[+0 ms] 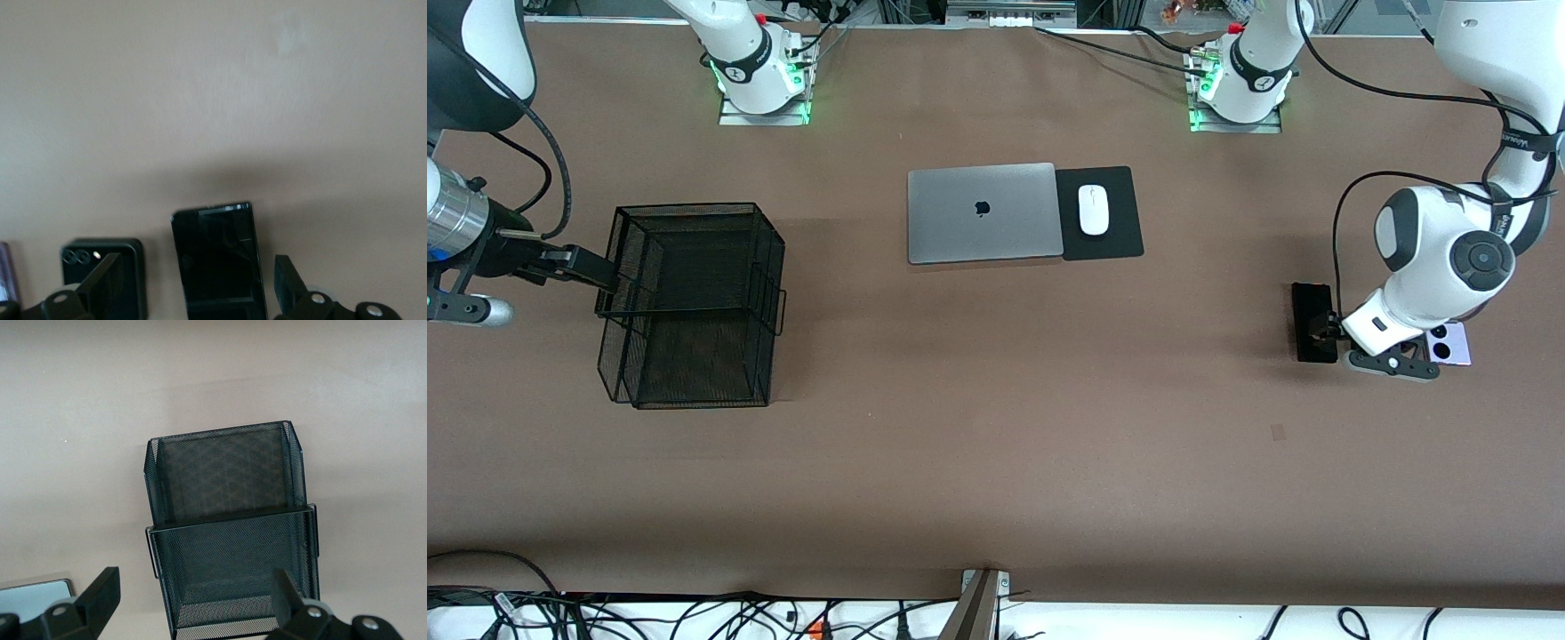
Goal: Place phones with both arms
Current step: 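Close the left gripper on the tall black phone and lift it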
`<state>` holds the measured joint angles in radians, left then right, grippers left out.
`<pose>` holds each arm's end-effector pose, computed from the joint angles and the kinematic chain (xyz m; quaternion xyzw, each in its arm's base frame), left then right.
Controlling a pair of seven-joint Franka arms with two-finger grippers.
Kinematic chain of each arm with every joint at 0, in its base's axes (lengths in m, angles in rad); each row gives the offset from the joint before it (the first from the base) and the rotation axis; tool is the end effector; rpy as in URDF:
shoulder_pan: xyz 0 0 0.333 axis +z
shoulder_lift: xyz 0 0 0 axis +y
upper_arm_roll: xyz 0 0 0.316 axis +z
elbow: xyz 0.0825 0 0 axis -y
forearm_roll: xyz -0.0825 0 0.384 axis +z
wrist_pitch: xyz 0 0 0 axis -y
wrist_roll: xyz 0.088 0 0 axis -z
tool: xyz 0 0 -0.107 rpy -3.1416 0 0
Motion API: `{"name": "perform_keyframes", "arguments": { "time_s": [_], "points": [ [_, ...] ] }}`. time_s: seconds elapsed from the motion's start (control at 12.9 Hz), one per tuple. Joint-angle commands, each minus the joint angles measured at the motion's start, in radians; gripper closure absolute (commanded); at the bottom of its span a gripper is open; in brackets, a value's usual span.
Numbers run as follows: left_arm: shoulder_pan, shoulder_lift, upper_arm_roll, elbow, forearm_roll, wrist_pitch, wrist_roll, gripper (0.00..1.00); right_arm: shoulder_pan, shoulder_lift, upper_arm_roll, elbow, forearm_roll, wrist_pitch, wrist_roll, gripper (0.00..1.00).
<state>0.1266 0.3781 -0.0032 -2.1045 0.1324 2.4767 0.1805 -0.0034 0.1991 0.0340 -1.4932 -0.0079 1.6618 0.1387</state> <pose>0.5767 0.0711 0.2356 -0.9959 0.0805 0.0089 0.0392 0.6190 0.0163 0.5522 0.9984 -0.0539 -0.0151 0.0018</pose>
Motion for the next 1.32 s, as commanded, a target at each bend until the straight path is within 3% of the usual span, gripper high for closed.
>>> {"name": "perform_keyframes", "arguments": {
  "time_s": [0.0, 0.62, 1.24],
  "points": [
    [0.018, 0.001, -0.011, -0.066, -0.02, 0.068, -0.036, 0.0, 0.002, -0.007, 0.0, -0.005, 0.006, -0.004, -0.001, 0.0],
    [0.021, 0.051, -0.023, -0.088, -0.022, 0.108, -0.237, 0.0, 0.002, -0.007, 0.0, -0.005, 0.006, -0.002, -0.001, 0.0],
    [0.019, 0.096, -0.029, -0.071, -0.002, 0.111, -0.155, 0.0, 0.002, -0.006, 0.0, -0.005, 0.006, -0.001, -0.004, 0.0]
  ]
}}
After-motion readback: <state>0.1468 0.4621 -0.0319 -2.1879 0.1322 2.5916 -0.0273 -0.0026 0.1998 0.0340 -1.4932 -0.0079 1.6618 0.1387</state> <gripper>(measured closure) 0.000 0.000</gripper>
